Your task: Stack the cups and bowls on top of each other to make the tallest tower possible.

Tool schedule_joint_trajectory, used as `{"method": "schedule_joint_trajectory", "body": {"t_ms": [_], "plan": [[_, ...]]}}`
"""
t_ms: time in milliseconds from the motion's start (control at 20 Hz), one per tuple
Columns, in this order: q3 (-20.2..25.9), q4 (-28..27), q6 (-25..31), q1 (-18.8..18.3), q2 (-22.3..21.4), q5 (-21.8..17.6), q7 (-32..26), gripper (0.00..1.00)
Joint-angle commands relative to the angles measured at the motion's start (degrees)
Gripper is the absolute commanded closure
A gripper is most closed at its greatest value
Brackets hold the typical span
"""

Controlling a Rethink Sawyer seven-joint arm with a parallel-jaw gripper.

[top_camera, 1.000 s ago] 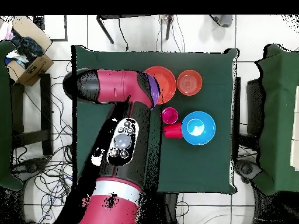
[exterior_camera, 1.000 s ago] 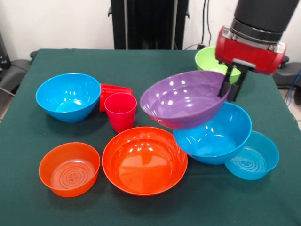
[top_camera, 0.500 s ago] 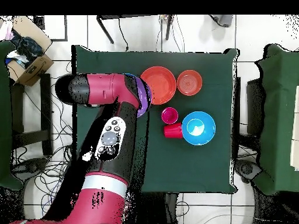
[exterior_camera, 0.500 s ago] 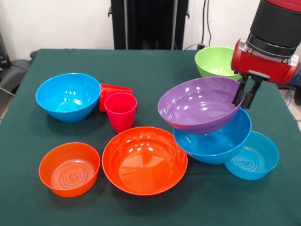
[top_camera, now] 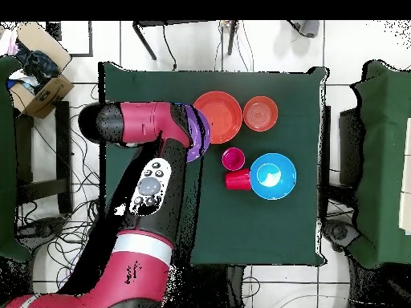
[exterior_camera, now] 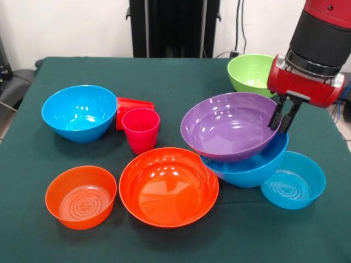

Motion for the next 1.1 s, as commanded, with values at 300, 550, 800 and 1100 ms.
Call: {"method": "schedule_joint_trajectory", "body": {"t_ms": [300,550,800,1100], "plan": [[1.6,-6.1,6.1,0.8,5.2,2.1,12.0,1.00],[1.1,-7.9,7.5,1.0,5.9,3.1,12.2,1.00],[0.9,-10.5,8.7,0.8,7.3,4.0,12.4,1.00],[0.1,-11.3,9.6,0.9,7.8,4.8,12.1,1.00]]}}
